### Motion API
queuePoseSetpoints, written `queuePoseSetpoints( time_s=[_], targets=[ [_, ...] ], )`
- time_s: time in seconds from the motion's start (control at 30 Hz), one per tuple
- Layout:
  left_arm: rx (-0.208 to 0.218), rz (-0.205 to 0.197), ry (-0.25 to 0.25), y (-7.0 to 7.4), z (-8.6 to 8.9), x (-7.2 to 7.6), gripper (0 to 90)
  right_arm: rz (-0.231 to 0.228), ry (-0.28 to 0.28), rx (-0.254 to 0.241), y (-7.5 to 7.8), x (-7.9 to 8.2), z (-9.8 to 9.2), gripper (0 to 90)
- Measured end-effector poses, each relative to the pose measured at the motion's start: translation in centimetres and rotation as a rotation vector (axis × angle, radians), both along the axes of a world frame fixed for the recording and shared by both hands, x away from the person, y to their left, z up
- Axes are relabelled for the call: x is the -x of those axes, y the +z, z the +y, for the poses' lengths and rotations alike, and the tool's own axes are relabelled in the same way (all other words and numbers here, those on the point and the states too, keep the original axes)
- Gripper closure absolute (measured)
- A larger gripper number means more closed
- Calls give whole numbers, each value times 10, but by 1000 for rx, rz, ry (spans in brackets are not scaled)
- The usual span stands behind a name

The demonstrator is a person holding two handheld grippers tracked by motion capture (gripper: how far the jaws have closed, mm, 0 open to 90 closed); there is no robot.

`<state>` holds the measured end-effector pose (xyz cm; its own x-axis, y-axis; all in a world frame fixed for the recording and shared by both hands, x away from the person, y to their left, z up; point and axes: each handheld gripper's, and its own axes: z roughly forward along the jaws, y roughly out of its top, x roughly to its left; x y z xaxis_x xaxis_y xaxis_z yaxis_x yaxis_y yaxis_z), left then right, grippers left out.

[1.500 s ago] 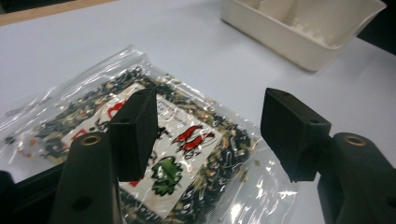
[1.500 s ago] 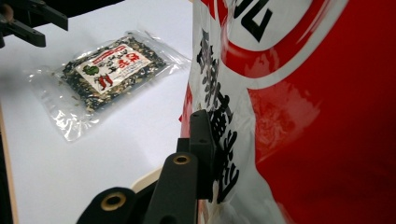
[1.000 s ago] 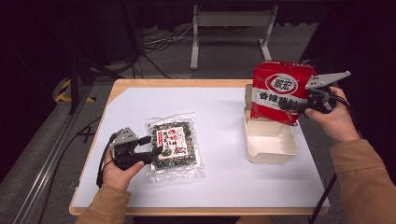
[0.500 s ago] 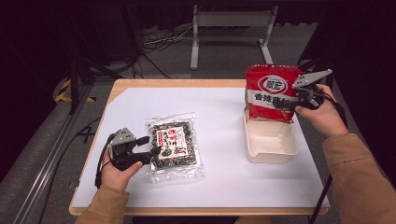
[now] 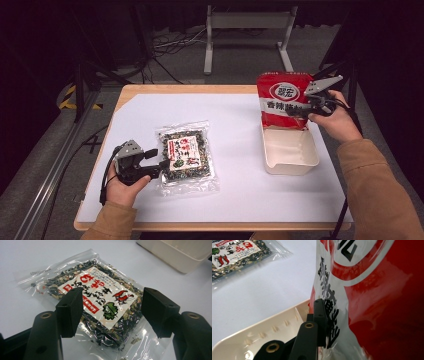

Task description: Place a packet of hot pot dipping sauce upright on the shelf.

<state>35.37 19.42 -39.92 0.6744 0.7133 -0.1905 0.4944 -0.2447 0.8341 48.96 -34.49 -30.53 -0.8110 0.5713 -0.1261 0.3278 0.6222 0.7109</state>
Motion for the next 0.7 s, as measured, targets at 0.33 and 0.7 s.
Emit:
queuePoseSetpoints(
  time_s=[0.33, 0.7],
  targets=[
    [0, -2, 1, 1, 1, 0, 350, -28, 6, -7, -17, -8, 6, 833],
    [6, 3, 2, 0, -1, 0, 349, -68, 4, -51, -32, -7, -6, 834]
  ],
)
